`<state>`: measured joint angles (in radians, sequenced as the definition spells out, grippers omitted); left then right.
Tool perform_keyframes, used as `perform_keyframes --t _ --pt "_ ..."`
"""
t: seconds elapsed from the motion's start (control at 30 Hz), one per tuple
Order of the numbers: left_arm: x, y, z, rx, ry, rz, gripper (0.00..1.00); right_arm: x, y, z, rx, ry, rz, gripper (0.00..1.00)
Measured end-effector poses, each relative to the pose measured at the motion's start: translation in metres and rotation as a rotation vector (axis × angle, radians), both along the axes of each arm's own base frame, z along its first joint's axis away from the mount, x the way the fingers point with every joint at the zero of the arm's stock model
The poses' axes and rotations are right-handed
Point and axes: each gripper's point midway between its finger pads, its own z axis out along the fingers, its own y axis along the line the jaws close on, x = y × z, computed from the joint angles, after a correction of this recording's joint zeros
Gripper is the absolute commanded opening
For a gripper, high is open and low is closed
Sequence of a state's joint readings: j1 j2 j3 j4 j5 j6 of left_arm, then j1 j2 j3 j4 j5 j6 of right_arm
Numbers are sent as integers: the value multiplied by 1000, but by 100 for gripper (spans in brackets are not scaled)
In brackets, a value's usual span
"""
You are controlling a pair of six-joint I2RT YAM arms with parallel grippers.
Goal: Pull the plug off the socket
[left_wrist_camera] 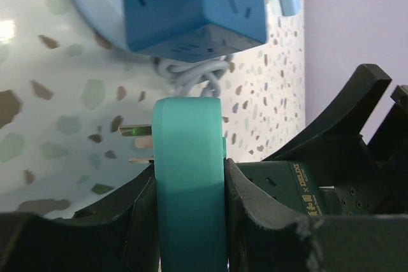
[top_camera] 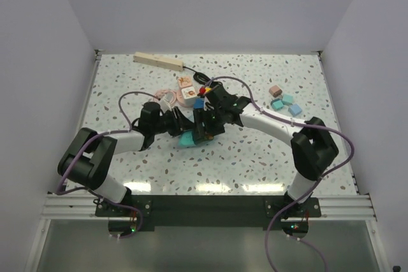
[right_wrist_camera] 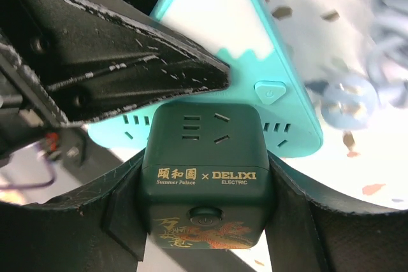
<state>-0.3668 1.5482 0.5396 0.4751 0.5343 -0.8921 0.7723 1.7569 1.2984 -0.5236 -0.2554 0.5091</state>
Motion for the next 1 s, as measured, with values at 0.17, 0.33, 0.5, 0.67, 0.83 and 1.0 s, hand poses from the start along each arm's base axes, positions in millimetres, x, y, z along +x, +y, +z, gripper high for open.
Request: perform_keyframes --t 0.17,0.33,0.5,0.67,0.83,1.0 --pt "3 -22 21 -68 -34 -33 0 1 -26 23 82 14 -10 0" --pt "8 -30 31 -95 -57 -38 0 4 -36 33 95 -11 5 0" --pt "9 -31 32 -97 -45 -37 0 5 -37 32 82 -11 -13 0" --pt "13 -30 37 -81 -37 -38 0 6 -32 38 -11 -83 -55 0" --pt "19 -30 52 -67 -56 -48 0 11 -33 52 -56 -140 -91 0" --pt "24 -21 51 -14 -78 -30 0 16 -61 80 -7 -142 -116 0"
